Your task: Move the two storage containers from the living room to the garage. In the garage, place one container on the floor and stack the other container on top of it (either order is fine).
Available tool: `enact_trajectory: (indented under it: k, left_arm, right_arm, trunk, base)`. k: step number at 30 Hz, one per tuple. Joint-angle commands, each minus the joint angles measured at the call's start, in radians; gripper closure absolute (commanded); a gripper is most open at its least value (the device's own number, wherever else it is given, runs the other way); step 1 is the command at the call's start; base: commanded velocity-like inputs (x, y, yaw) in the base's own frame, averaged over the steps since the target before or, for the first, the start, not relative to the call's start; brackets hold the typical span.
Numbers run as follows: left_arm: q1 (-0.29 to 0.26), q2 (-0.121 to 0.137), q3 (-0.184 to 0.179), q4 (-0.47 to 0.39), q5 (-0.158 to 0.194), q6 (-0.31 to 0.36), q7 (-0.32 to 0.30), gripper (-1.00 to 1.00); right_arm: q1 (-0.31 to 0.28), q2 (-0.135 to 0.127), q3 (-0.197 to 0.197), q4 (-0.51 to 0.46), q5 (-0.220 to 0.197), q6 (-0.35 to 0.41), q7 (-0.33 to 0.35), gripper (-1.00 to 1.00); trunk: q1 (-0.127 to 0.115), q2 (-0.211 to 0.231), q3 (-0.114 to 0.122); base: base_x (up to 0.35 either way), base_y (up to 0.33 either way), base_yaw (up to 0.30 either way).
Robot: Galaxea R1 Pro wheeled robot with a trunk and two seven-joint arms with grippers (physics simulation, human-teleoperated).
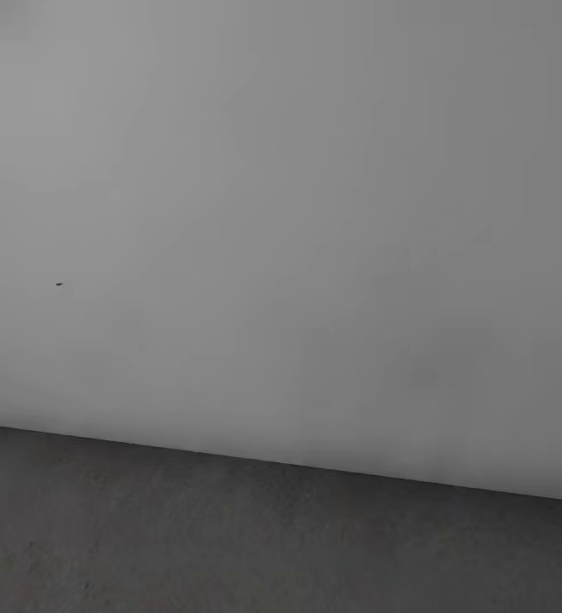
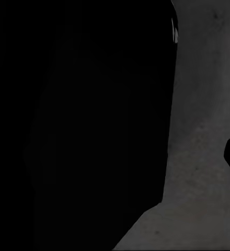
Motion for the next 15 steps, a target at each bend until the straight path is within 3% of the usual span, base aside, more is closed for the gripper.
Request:
enact_trajectory:
  k: [1, 15]
  left_arm:
    - [0.0, 0.0, 0.0, 0.0, 0.0, 0.0, 0.0, -1.0]
    - [-0.002, 0.007, 0.002, -0.034, 0.0, -0.002, -0.002, -1.0]
  right_arm:
    - [0.0, 0.0, 0.0, 0.0, 0.0, 0.0, 0.0, -1.0]
    - [-0.002, 0.002, 0.012, -0.002, 0.008, -0.003, -0.001, -1.0]
  trunk:
    - [0.0, 0.0, 0.0]
    - [0.0, 0.0, 0.0]
  base:
    - [0.0, 0.0, 0.0]
    - [0.0, 0.0, 0.0]
